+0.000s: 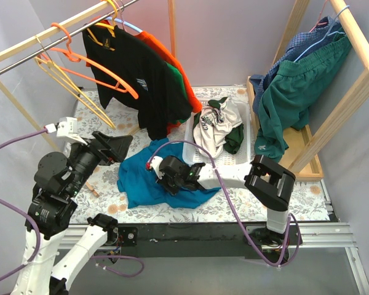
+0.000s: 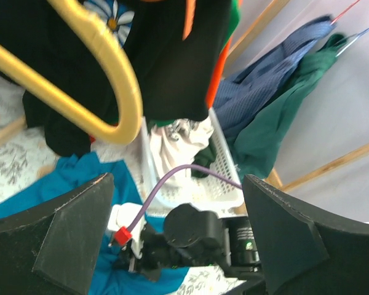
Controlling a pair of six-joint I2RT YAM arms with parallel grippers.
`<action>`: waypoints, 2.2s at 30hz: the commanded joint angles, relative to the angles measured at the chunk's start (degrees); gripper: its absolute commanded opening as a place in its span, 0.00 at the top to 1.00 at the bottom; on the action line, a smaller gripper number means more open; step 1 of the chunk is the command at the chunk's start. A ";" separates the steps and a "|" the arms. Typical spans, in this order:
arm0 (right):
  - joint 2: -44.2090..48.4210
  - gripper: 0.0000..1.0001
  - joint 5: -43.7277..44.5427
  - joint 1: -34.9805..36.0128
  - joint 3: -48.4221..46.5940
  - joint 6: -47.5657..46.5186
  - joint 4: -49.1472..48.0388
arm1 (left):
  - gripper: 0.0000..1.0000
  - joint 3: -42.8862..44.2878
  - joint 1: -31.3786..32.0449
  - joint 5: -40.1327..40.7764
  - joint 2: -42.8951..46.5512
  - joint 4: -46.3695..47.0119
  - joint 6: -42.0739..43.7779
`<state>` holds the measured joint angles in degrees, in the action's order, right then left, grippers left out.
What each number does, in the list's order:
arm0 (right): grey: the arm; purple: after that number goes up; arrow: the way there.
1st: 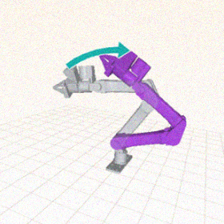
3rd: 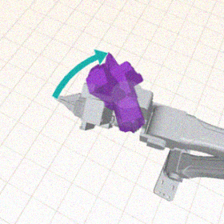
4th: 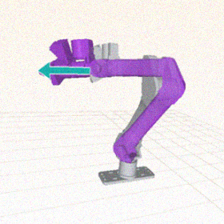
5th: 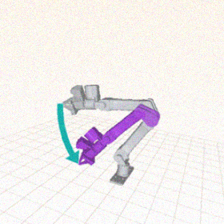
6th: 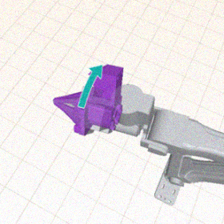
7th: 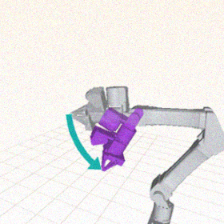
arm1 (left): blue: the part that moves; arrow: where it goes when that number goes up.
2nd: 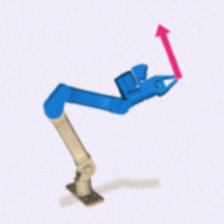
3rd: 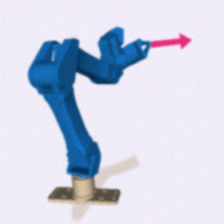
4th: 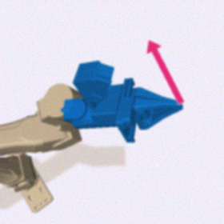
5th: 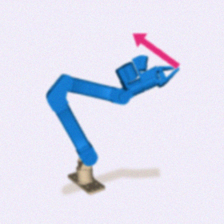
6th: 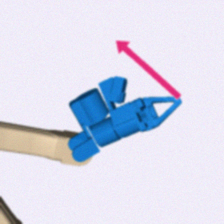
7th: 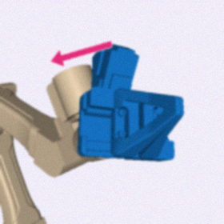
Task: Remove the t-shirt from the hanger
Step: Pick up the T-shirt from the center of the board, then place the T-shirt in the bin.
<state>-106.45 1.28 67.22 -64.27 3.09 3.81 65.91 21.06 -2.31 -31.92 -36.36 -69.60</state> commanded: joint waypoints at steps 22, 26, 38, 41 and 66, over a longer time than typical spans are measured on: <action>40.26 0.99 40.99 -1.30 -7.80 -17.64 0.07 | 0.14 -8.52 -0.32 1.34 -0.16 -0.56 0.61; 43.61 0.99 45.21 -3.23 -8.33 -25.91 -9.25 | 0.14 -8.87 -0.32 1.25 -0.51 -0.29 0.26; 40.72 0.99 34.15 -19.31 -8.06 -28.15 -17.62 | 0.14 -10.36 -0.32 1.25 -1.21 0.06 -0.71; 40.62 0.99 29.23 -22.65 -4.30 -22.01 -16.65 | 0.14 -10.80 -0.32 1.25 -1.30 0.15 -0.88; 19.61 0.68 0.21 -34.35 10.05 11.32 3.20 | 0.14 -1.76 -0.32 -9.29 -6.31 10.16 5.26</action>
<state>-88.23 4.23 32.99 -49.56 10.37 -1.58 58.78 21.06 -7.86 -38.02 -29.54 -68.10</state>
